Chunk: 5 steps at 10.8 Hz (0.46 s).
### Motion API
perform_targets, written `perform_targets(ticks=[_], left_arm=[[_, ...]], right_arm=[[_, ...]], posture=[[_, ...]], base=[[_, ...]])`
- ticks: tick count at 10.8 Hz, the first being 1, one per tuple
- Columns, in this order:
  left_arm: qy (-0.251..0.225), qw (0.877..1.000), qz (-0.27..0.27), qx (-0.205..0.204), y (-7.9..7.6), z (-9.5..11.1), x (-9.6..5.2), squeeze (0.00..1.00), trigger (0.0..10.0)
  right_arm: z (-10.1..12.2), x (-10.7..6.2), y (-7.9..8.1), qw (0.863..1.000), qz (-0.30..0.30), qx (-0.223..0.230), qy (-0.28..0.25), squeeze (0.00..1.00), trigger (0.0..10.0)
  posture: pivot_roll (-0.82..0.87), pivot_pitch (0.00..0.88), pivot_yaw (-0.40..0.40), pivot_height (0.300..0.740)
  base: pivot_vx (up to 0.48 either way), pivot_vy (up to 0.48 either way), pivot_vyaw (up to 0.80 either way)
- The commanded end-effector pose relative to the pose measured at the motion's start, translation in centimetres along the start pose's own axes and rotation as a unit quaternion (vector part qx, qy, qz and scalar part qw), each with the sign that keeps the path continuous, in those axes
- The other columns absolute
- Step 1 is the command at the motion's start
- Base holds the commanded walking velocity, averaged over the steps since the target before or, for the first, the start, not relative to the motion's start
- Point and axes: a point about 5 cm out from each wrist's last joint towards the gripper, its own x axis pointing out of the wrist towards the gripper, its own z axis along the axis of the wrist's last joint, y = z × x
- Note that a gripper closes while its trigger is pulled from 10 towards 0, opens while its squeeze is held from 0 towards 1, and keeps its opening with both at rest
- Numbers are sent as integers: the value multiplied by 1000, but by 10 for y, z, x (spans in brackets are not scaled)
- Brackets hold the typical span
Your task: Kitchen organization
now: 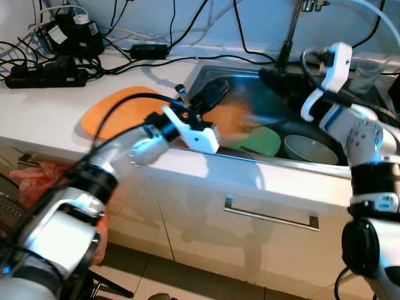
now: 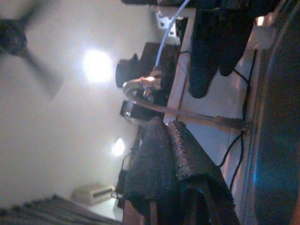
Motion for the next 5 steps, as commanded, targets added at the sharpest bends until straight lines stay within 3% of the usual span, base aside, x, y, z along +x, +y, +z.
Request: perform_targets(ticks=[1, 3, 5], left_arm=[[19, 999, -15, 24, 5, -11, -13, 0, 0], [76, 996, -8, 36, 14, -31, -26, 0, 0], [98, 995, 2, 37, 18, -37, -30, 0, 0]], right_arm=[[-1, 0, 1, 1000, -3, -6, 5, 0, 10000], [-6, -2, -2, 1000, -9, 1, 8, 0, 10000], [-8, -3, -2, 1000, -11, 3, 8, 0, 10000]], posture=[[72, 0, 22, 740], [79, 0, 20, 740], [75, 0, 20, 740]], base=[[0, 0, 0], [0, 0, 0], [0, 0, 0]])
